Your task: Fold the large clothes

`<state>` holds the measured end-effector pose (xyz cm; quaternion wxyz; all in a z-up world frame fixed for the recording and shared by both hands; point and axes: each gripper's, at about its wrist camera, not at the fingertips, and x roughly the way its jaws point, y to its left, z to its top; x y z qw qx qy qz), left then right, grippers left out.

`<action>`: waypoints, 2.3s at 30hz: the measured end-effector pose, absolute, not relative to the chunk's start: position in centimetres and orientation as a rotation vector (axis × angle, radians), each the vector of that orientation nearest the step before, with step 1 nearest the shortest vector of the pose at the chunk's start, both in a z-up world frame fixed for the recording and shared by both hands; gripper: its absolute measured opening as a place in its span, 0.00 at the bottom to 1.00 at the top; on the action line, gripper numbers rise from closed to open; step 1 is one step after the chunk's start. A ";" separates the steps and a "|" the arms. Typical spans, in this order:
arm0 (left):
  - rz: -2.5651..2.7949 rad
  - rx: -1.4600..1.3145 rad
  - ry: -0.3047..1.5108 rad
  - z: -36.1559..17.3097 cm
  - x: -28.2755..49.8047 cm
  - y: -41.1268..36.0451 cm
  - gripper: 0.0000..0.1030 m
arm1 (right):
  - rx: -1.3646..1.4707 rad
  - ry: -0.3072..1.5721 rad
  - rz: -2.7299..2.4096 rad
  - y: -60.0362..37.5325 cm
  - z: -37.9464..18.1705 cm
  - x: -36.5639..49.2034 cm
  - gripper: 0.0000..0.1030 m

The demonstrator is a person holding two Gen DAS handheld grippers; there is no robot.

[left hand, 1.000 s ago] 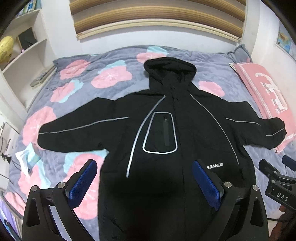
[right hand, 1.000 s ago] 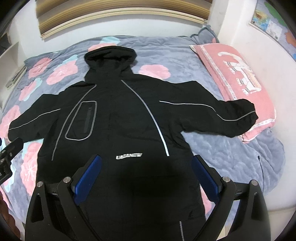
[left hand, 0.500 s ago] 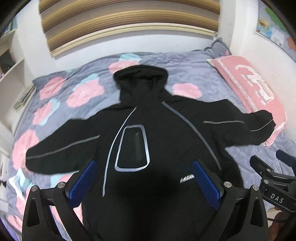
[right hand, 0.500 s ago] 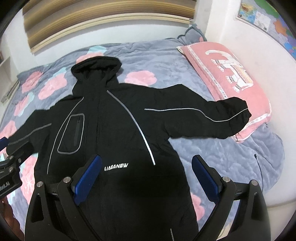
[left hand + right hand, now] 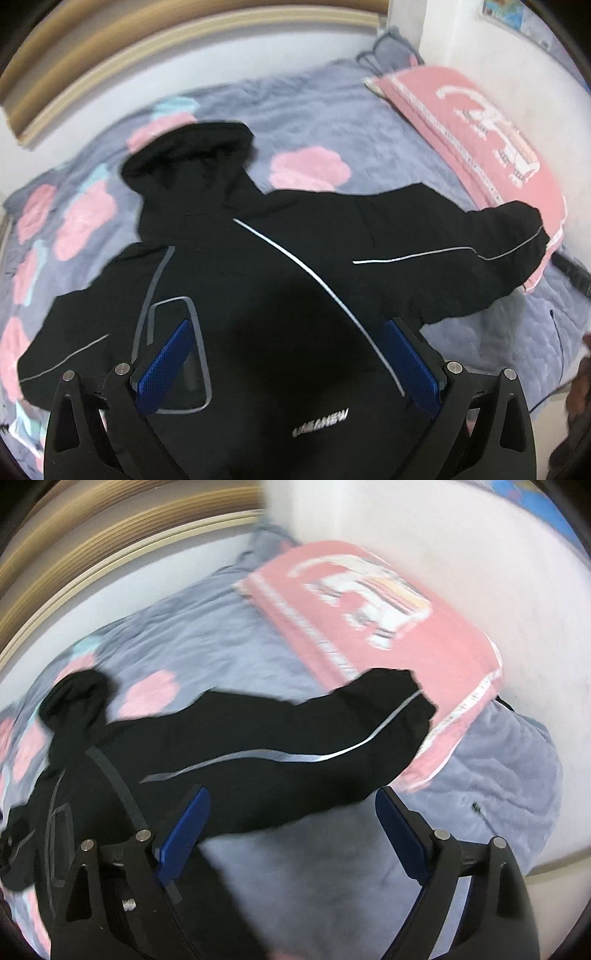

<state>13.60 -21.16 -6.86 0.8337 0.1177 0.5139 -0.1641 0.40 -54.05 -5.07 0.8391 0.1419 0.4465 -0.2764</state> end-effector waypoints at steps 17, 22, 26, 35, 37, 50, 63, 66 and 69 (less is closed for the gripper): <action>-0.496 0.383 1.198 -18.5 22.1 -33.9 0.99 | 0.409 1.109 -0.673 -70.6 -14.5 5.9 0.60; -0.524 0.376 1.219 -19.6 22.4 -34.4 0.99 | 0.262 1.013 -0.647 -67.0 -9.2 5.1 0.28; -0.522 0.346 1.246 -20.9 23.1 -34.7 0.99 | 0.255 0.879 -0.728 -68.9 -3.8 2.9 0.27; -0.467 0.372 1.348 -25.6 24.7 -35.7 0.99 | 0.373 1.062 -0.751 -72.4 -12.0 4.9 0.26; -0.515 0.352 1.340 -24.6 24.5 -35.0 0.99 | 0.396 1.052 -0.721 -72.7 -11.8 4.7 0.26; -0.535 0.184 1.141 -12.5 20.9 -22.5 0.99 | 0.344 0.950 -0.396 -58.8 -6.9 8.1 0.24; -0.312 0.060 1.091 -9.8 18.1 -7.4 0.99 | 0.160 1.049 -0.171 -42.7 -8.6 14.1 0.22; -0.281 0.043 1.098 -10.2 17.7 -5.4 0.99 | 0.134 1.111 -0.167 -42.6 -9.4 14.2 0.34; -0.261 0.035 1.109 -11.0 17.6 -4.2 0.99 | 0.142 1.117 -0.179 -43.5 -9.4 13.5 0.49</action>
